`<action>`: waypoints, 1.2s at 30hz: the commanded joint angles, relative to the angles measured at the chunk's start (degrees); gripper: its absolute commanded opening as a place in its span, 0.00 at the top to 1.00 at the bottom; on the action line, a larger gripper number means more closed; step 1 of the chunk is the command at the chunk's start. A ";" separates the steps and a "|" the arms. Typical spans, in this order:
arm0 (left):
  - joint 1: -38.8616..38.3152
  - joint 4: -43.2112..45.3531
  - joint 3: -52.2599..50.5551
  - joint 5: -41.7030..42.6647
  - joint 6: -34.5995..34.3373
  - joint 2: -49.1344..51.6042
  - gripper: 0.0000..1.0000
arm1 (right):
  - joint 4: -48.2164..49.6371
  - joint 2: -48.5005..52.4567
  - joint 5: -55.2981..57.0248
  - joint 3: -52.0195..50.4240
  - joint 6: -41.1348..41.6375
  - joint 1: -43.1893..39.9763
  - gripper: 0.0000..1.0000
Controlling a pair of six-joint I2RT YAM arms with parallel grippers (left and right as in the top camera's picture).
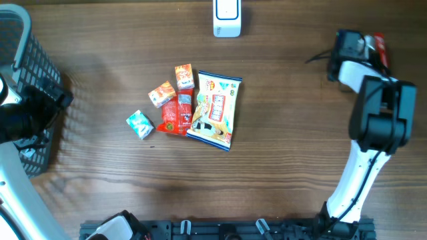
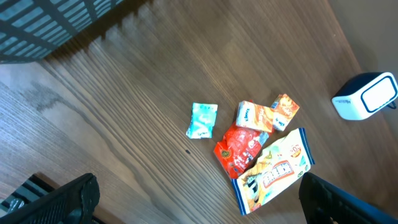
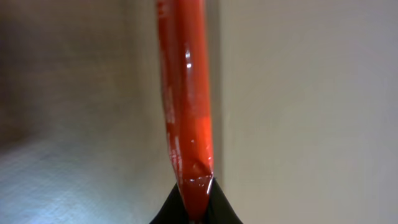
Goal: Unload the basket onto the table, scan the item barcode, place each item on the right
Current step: 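Carry the Nescafe stick away to the right of the table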
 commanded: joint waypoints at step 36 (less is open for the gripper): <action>0.31 0.13 0.04 -0.11 0.33 -0.02 0.00 | -27.91 -39.21 -107.06 0.37 34.40 -5.90 0.00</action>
